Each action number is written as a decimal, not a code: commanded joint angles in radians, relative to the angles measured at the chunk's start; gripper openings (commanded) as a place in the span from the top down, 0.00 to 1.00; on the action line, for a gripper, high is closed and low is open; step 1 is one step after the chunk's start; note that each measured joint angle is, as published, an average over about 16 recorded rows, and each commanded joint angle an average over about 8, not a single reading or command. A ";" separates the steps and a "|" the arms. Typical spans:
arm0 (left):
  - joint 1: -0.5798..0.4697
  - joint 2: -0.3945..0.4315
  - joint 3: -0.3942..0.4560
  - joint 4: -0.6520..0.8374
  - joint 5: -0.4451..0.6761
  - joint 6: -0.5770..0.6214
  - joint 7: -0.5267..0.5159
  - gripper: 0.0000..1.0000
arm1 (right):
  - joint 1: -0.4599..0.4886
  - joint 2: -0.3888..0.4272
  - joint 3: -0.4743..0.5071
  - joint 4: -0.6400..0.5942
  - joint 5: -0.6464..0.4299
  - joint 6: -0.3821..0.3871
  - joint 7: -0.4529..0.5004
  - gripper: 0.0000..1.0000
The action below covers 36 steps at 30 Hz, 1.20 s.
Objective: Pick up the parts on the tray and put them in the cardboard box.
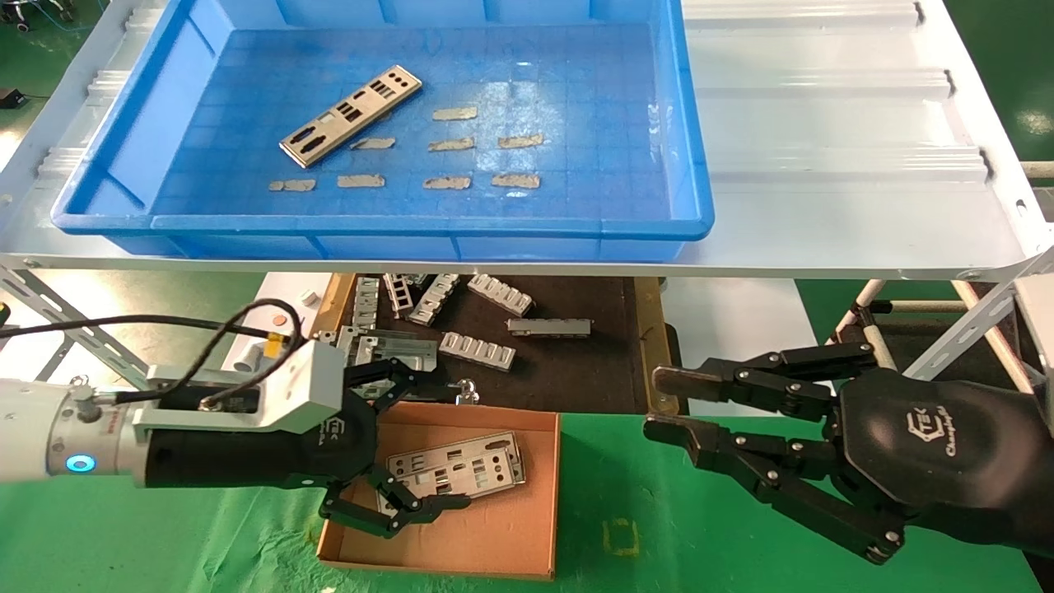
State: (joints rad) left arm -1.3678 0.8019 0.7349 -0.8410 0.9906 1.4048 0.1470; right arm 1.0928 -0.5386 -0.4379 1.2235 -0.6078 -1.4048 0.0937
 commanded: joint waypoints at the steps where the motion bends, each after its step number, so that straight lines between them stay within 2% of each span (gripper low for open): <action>1: 0.015 -0.010 -0.023 -0.022 -0.013 0.005 -0.017 0.00 | 0.000 0.000 0.000 0.000 0.000 0.000 0.000 0.00; 36: 0.276 -0.179 -0.428 -0.417 -0.245 0.085 -0.315 0.00 | 0.000 0.000 0.000 0.000 0.000 0.000 0.000 0.00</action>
State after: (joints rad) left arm -1.0950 0.6244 0.3111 -1.2535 0.7483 1.4897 -0.1636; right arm 1.0928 -0.5386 -0.4379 1.2234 -0.6078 -1.4048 0.0937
